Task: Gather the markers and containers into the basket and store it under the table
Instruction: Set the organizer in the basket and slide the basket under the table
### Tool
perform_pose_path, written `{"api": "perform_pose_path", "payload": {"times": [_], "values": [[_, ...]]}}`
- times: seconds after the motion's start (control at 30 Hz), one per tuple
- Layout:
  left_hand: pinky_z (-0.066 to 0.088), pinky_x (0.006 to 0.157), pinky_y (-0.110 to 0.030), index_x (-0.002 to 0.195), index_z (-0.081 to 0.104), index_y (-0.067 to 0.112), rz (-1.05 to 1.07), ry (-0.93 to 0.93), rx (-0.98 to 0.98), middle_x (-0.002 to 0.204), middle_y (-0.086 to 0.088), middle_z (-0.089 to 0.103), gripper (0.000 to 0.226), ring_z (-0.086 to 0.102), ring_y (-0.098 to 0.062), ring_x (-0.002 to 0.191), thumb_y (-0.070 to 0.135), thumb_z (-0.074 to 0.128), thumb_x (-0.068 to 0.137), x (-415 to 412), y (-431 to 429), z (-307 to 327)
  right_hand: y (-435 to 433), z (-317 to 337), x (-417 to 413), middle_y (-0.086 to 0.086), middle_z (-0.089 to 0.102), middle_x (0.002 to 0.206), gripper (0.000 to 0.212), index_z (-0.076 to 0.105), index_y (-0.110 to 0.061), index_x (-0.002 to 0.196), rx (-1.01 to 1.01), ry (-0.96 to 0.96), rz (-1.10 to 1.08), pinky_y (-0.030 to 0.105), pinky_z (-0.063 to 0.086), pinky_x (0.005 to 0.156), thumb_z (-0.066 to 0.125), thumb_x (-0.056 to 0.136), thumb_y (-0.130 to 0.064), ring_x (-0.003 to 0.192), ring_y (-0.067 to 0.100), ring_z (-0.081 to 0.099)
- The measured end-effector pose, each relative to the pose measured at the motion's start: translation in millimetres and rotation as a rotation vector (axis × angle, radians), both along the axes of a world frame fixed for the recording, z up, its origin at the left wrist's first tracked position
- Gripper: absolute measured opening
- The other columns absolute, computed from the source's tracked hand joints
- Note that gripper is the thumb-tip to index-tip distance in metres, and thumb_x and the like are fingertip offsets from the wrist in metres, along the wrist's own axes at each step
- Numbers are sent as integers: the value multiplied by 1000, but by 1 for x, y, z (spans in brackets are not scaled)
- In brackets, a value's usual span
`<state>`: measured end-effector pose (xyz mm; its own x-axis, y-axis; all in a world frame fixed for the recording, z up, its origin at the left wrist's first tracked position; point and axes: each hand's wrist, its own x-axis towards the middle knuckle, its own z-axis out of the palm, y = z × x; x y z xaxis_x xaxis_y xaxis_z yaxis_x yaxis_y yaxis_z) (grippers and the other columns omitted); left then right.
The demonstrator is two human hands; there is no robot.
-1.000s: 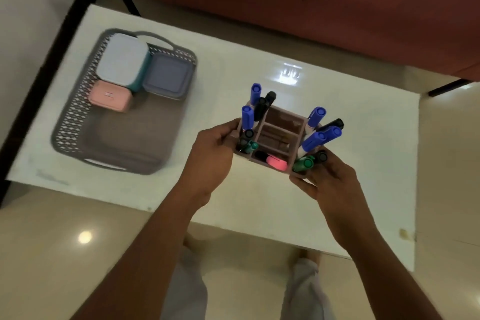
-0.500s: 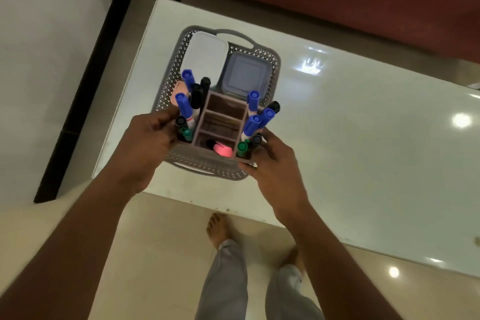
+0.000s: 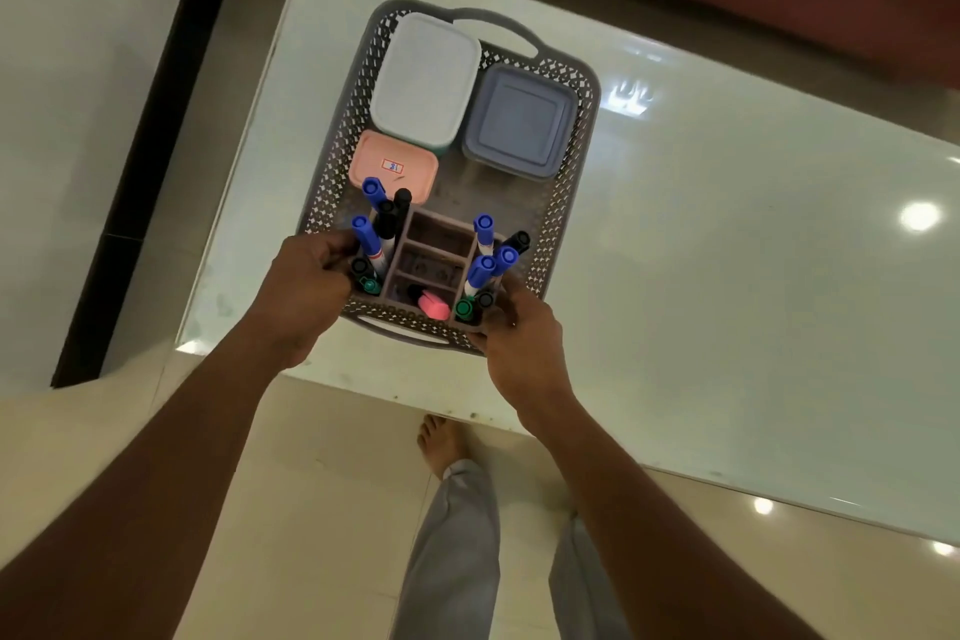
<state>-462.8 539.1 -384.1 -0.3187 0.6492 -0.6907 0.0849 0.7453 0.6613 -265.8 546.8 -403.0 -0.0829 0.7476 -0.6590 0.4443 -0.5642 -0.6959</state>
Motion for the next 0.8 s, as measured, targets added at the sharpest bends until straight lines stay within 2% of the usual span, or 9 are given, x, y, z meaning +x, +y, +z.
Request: {"api": "perform_pose_path", "payload": {"times": [0.33, 0.4, 0.47, 0.57, 0.63, 0.67, 0.73, 0.8], "values": [[49, 95, -32, 123, 66, 13, -42, 51, 24, 101, -2, 72, 57, 66, -16, 99, -21, 40, 85, -6, -3, -11, -1, -5, -1, -3, 69, 106, 47, 53, -29, 132, 42, -27, 30, 44, 58, 86, 40, 96, -1, 95, 19, 68], [49, 90, -27, 123, 66, 14, -52, 39, 30, 103, -3, 72, 56, 66, -16, 99, -19, 41, 86, -8, -3, -13, 0, -5, -1, -1, 69, 109, 48, 52, -28, 134, 33, -23, 44, 42, 58, 87, 41, 96, -1, 96, 17, 68], [45, 79, -19, 122, 66, 15, -75, 64, 38, 104, -5, 71, 48, 64, -17, 97, -13, 43, 90, -9, -2, -14, 3, -1, 1, -3, 69, 107, 44, 55, -22, 131, 80, -42, 36, 38, 58, 87, 44, 95, 0, 95, 15, 68], [47, 72, -21, 112, 70, 19, -79, 220, 131, 95, -3, 71, 31, 66, -18, 87, 5, 48, 96, -15, 3, -12, 7, 10, 7, -4, 71, 89, 27, 65, -12, 112, 326, -128, -108, 25, 59, 71, 51, 93, -1, 77, 11, 69], [51, 74, -21, 104, 72, 16, -15, 390, 283, 90, -2, 73, 22, 69, -17, 80, 12, 52, 96, -22, 8, -13, 14, 13, 13, -9, 68, 79, 20, 66, -12, 104, 463, -244, -215, 13, 50, 60, 54, 90, -4, 68, 5, 63], [49, 74, -16, 102, 71, 13, 4, 516, 343, 89, -1, 72, 19, 68, -16, 78, 15, 54, 95, -27, 11, -14, 17, 13, 16, -12, 65, 78, 19, 64, -15, 104, 482, -295, -253, 11, 47, 59, 56, 89, -6, 68, 4, 61], [44, 70, -13, 107, 68, 8, 37, 689, 398, 93, -2, 69, 22, 62, -12, 78, 21, 57, 93, -36, 17, -24, 23, 6, 19, -11, 62, 86, 21, 58, -18, 109, 443, -381, -278, 18, 48, 63, 60, 89, -18, 73, 7, 60], [46, 73, -24, 116, 61, 8, 20, 659, 334, 98, -5, 67, 32, 60, -16, 82, 28, 59, 91, -43, 24, -40, 24, -8, 19, -5, 61, 103, 33, 52, -17, 117, 359, -466, -220, 28, 48, 69, 60, 90, -33, 86, 14, 60]]}}
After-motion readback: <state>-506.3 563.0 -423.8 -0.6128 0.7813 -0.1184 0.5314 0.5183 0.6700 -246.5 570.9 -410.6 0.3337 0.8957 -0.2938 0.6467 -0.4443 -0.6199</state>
